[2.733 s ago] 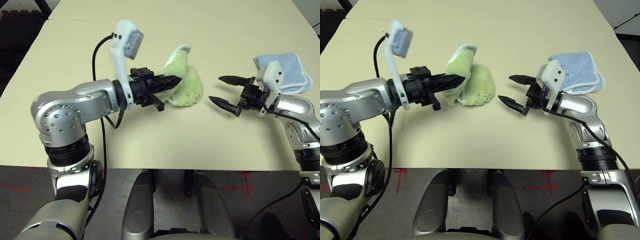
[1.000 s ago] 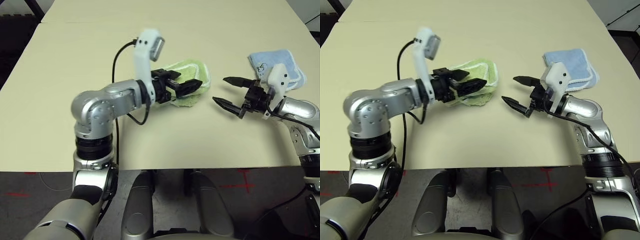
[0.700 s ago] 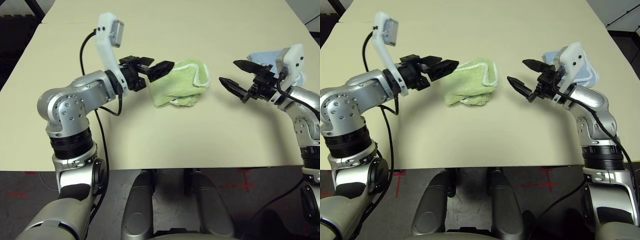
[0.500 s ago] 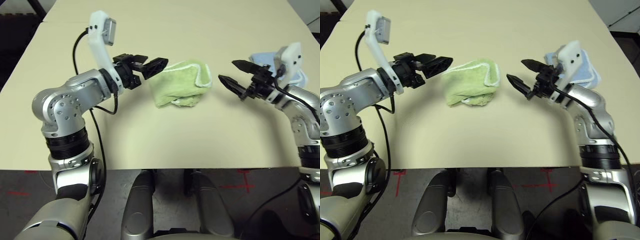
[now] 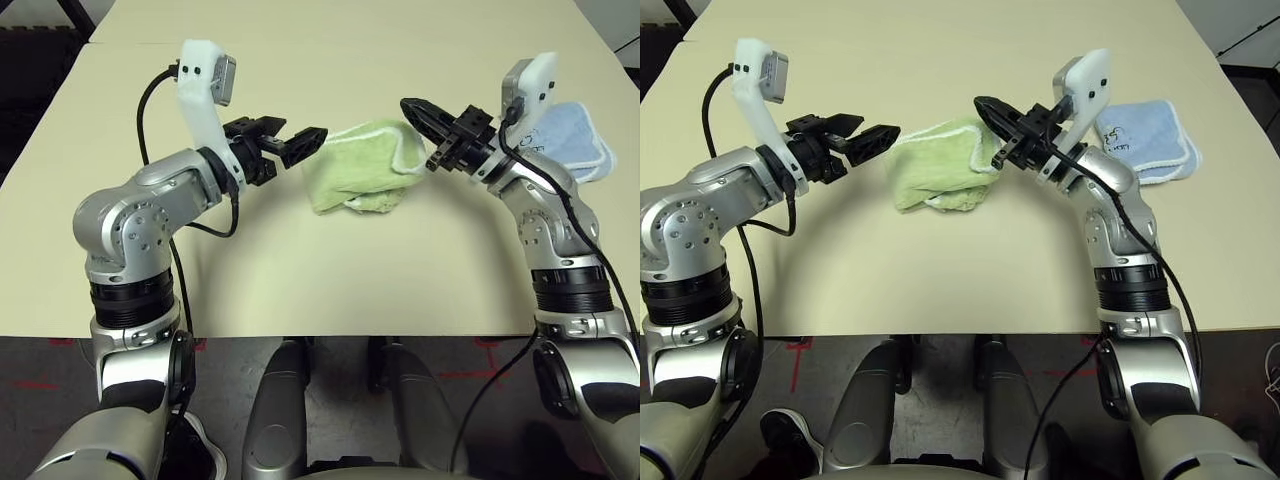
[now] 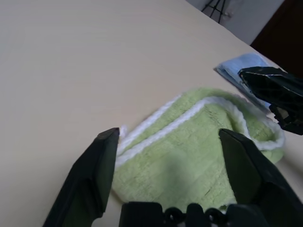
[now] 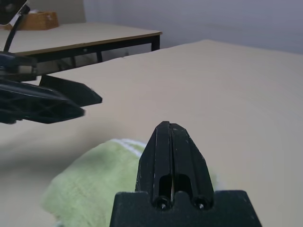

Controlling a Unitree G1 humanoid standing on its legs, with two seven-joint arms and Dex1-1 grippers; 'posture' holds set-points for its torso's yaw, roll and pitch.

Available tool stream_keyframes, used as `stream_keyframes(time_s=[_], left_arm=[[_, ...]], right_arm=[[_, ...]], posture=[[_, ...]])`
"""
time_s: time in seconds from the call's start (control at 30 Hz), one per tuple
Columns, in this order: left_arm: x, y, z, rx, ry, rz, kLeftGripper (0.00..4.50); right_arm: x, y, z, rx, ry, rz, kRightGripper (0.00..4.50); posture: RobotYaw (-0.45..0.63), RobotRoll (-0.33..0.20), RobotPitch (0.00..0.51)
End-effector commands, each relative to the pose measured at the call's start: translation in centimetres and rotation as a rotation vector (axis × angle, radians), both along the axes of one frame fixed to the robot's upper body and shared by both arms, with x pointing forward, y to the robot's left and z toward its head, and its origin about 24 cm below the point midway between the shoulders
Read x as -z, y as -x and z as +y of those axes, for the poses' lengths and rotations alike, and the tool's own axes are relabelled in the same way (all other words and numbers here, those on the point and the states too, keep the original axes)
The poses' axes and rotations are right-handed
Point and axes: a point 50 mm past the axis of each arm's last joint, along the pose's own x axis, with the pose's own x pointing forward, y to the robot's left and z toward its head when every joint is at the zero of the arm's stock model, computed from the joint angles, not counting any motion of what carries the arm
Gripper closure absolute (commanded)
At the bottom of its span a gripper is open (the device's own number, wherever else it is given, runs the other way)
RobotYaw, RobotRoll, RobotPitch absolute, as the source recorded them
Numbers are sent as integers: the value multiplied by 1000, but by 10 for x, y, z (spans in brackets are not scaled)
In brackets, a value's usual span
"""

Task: Fold the towel and set it aside.

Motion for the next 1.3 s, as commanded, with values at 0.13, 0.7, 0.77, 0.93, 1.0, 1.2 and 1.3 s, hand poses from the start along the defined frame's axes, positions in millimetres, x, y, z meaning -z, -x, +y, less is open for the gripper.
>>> stream_keyframes(time_s=[0.13, 0.7, 0.77, 0.93, 1.0, 1.2, 1.3], left_arm=[[5, 2, -7, 26, -20, -15, 2916], [15, -11, -25, 91, -79, -2, 4467], [18, -10, -26, 93, -85, 7, 4467], [23, -7, -27, 100, -94, 19, 4467], [29, -6, -28, 108, -107, 32, 4467], [50, 0, -32, 137, -207, 47, 4467], [63, 1, -32, 139, -269, 50, 4467]], right_arm=[[-1, -2, 6, -4, 6, -16, 4500], [22, -11, 15, 13, 20, 63, 4500], [32, -11, 13, 28, 45, 103, 4500], [44, -7, 8, 44, 76, 153, 4500], [50, -7, 6, 58, 83, 176, 4500], [59, -6, -1, 96, 102, 215, 4500], [60, -6, 0, 99, 102, 225, 4500]], posture=[[50, 0, 263], [38, 0, 277], [40, 0, 279], [37, 0, 284], [35, 0, 285], [22, 0, 292], [22, 0, 292]])
